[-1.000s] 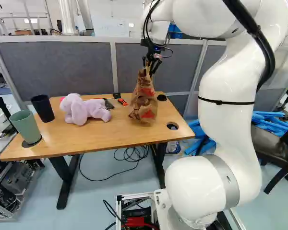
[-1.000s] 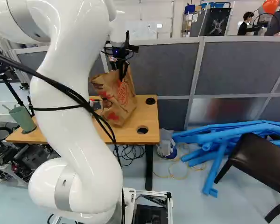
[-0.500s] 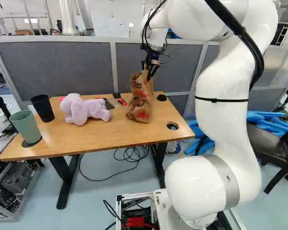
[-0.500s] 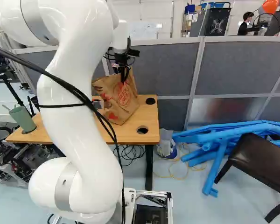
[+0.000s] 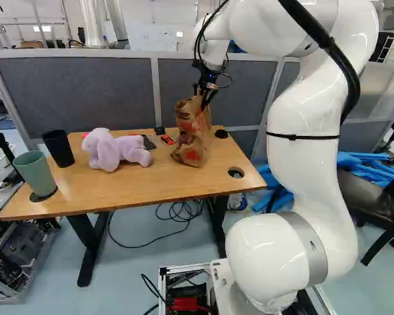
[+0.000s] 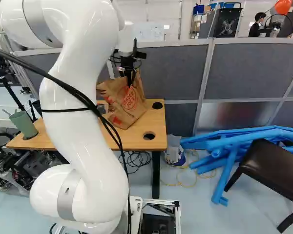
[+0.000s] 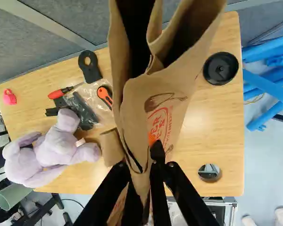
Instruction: Pick up the bag on the ground and place it on the table
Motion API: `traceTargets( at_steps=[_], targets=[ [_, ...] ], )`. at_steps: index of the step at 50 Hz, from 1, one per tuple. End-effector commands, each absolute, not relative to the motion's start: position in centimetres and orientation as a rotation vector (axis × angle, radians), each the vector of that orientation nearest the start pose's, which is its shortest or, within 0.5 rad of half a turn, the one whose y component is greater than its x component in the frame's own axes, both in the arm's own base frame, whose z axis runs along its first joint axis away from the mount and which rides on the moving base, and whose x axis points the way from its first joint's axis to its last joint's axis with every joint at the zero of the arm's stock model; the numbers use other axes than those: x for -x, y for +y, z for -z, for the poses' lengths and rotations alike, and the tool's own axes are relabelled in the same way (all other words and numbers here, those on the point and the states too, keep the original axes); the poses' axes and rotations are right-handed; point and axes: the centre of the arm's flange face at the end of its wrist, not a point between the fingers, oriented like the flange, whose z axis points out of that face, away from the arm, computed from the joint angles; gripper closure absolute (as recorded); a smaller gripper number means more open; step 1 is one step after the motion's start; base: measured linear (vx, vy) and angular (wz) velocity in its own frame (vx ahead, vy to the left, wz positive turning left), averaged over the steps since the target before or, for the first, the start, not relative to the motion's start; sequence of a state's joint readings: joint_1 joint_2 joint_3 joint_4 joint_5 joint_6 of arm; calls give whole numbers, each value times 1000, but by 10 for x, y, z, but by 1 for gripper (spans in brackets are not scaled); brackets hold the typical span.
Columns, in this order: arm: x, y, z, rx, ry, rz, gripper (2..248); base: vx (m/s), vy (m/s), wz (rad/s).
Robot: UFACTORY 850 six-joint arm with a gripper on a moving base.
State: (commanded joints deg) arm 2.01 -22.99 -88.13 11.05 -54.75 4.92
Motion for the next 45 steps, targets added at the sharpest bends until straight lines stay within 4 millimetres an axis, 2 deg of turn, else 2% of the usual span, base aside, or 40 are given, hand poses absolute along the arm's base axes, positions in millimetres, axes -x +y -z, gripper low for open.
traceTargets(
  at_steps=[18,19,23,24,28,29,34,35,39,40,44,45],
  targets=[
    [-618,36,-593,2945,218,253,227,0,0,0],
    [-618,36,-593,2945,218,253,199,0,0,0],
    [-618,36,-593,2945,218,253,199,0,0,0],
    [-618,36,-593,2945,218,253,165,0,0,0],
    [-618,36,-593,2945,218,253,165,0,0,0],
    [-618,36,-593,2945,218,253,130,0,0,0],
    [-618,36,-593,2945,218,253,130,0,0,0],
    [-618,36,-593,2945,218,253,93,0,0,0],
    [-618,36,-593,2945,218,253,93,0,0,0],
    [-618,36,-593,2945,218,253,56,0,0,0],
    [-618,36,-593,2945,218,253,56,0,0,0],
    [-618,36,-593,2945,218,253,19,0,0,0]
  ],
)
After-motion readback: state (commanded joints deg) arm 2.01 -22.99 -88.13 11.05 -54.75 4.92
